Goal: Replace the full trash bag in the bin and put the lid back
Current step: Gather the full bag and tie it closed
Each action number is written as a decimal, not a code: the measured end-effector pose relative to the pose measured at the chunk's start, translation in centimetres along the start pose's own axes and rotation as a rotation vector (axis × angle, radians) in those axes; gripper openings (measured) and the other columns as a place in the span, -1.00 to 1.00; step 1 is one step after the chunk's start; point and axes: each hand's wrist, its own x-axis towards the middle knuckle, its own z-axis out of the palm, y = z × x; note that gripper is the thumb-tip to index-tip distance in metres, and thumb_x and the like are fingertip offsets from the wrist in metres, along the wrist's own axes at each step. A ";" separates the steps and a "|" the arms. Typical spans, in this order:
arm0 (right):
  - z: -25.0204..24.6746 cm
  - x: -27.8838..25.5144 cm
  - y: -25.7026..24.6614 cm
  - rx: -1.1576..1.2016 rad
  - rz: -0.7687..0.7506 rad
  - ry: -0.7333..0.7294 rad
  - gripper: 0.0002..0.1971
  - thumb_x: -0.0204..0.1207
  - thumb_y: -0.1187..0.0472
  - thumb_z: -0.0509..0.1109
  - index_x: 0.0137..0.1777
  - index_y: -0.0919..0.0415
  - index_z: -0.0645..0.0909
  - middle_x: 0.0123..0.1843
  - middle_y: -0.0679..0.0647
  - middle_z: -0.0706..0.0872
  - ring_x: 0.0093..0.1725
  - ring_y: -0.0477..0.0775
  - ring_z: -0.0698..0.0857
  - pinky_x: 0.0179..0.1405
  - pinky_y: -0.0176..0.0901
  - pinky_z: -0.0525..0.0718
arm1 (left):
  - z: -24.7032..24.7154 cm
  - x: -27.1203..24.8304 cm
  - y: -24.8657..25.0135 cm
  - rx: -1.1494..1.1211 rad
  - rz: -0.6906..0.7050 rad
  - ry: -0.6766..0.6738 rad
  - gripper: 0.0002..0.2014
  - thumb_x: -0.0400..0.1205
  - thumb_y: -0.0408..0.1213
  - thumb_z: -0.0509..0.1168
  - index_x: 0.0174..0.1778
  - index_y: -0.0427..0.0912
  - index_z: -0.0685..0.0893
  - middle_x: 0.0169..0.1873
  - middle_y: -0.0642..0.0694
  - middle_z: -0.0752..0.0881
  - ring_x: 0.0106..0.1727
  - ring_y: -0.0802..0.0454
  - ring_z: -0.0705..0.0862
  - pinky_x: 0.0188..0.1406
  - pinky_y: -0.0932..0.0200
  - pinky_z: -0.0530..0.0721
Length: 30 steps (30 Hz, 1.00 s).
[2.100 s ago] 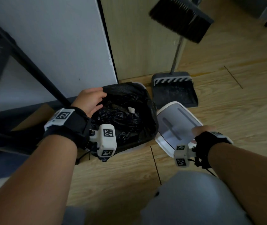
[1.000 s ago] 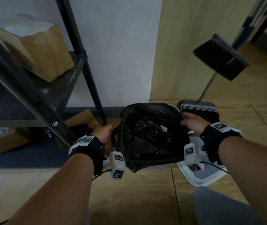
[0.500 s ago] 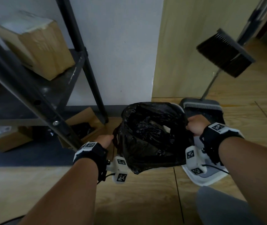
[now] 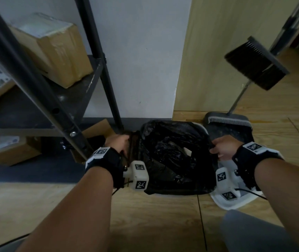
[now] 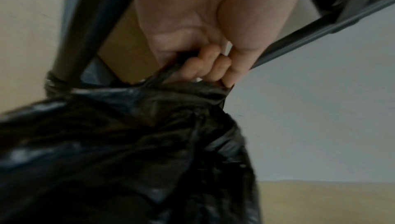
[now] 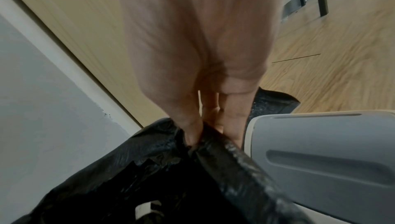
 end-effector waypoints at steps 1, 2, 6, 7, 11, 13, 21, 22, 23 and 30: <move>-0.2 -0.3 -0.1 0.003 0.016 -0.013 -0.82 0.56 0.44 0.37 0.12 0.44 0.70 0.12 0.35 0.74 0.15 0.33 0.73 -0.15 -0.06 0.71 | 0.7 -0.3 0.9 -0.024 0.022 -0.013 -0.75 0.56 -0.32 0.34 -0.44 -0.22 0.53 -0.86 0.06 0.44 -0.84 0.12 0.35 -0.73 0.37 0.32; -0.3 -0.5 0.0 0.015 0.023 -0.022 -0.80 0.56 0.45 0.37 0.14 0.40 0.71 0.14 0.28 0.75 0.16 0.29 0.73 -0.17 -0.05 0.72 | 1.3 -0.8 2.0 0.001 0.072 -0.025 -0.72 0.62 -0.37 0.27 -0.44 -0.21 0.49 -0.86 0.06 0.42 -0.86 0.17 0.30 -0.78 0.43 0.27; 0.1 -0.6 0.3 0.054 0.034 -0.048 -0.86 0.54 0.48 0.39 0.00 0.34 0.75 0.12 0.25 0.77 0.15 0.27 0.74 0.13 0.14 0.75 | 3.6 -2.5 3.5 0.101 0.197 -0.107 -0.68 0.64 -0.40 0.25 -0.46 -0.19 0.47 -0.60 -0.06 0.47 -0.81 0.20 0.29 -0.75 0.42 0.23; 0.1 -0.7 0.4 0.066 0.044 -0.048 -0.87 0.53 0.49 0.40 -0.05 0.32 0.75 0.11 0.25 0.77 0.15 0.28 0.75 0.18 0.18 0.74 | 3.9 -2.8 3.5 0.136 0.223 -0.125 -0.68 0.64 -0.40 0.25 -0.47 -0.18 0.47 -0.57 -0.07 0.47 -0.78 0.19 0.30 -0.75 0.41 0.24; 0.0 -0.7 1.4 0.098 0.055 -0.037 -0.86 0.45 0.51 0.44 -0.06 0.40 0.79 0.10 0.33 0.80 0.11 0.31 0.78 0.20 0.29 0.72 | 4.0 -4.0 3.5 0.110 0.276 -0.182 -0.73 0.66 -0.41 0.23 -0.39 -0.18 0.52 -0.53 -0.09 0.48 -0.74 0.20 0.32 -0.76 0.39 0.26; -0.1 -0.6 2.0 0.114 0.070 -0.045 -0.86 0.43 0.52 0.46 -0.08 0.38 0.80 0.11 0.35 0.81 0.09 0.33 0.79 0.20 0.29 0.72 | 3.7 -4.4 4.1 0.012 0.276 -0.162 -0.75 0.67 -0.44 0.20 -0.35 -0.20 0.51 -0.52 -0.10 0.46 -0.78 0.22 0.33 -0.77 0.40 0.26; 1.2 -1.0 1.7 0.110 0.013 -0.044 -0.62 0.48 0.52 0.40 0.31 0.45 0.61 0.01 0.24 0.70 -0.23 0.13 0.69 -0.25 -0.06 0.73 | 3.3 -3.2 3.5 -0.035 0.056 -0.045 -0.73 0.68 -0.45 0.16 -0.38 -0.26 0.47 -0.87 0.03 0.51 -0.88 0.24 0.33 -0.83 0.49 0.31; 1.2 -0.9 1.6 0.087 0.007 -0.053 -0.68 0.47 0.52 0.41 0.24 0.43 0.67 0.03 0.23 0.74 -0.16 0.16 0.74 -0.14 0.05 0.77 | 3.3 -3.2 3.2 0.014 0.036 -0.044 -0.74 0.67 -0.44 0.17 -0.37 -0.27 0.49 -0.87 0.04 0.51 -0.88 0.24 0.34 -0.83 0.49 0.32; 1.1 -0.9 1.5 0.068 0.002 -0.065 -0.74 0.46 0.52 0.42 0.14 0.40 0.73 0.06 0.25 0.79 -0.05 0.21 0.77 0.04 0.16 0.77 | 3.3 -3.1 3.0 0.050 0.032 -0.045 -0.76 0.67 -0.43 0.18 -0.34 -0.27 0.51 -0.83 0.02 0.53 -0.88 0.24 0.34 -0.83 0.49 0.33; 1.3 -0.6 1.4 0.241 -0.017 -0.033 -0.60 0.52 0.54 0.35 0.37 0.51 0.53 0.18 0.43 0.70 -0.25 0.12 0.65 -0.29 -0.14 0.67 | 5.6 -6.6 7.4 -0.029 0.278 -0.315 -0.81 0.67 -0.46 0.17 -0.17 -0.11 0.57 -0.59 -0.04 0.51 -0.74 0.23 0.38 -0.74 0.44 0.28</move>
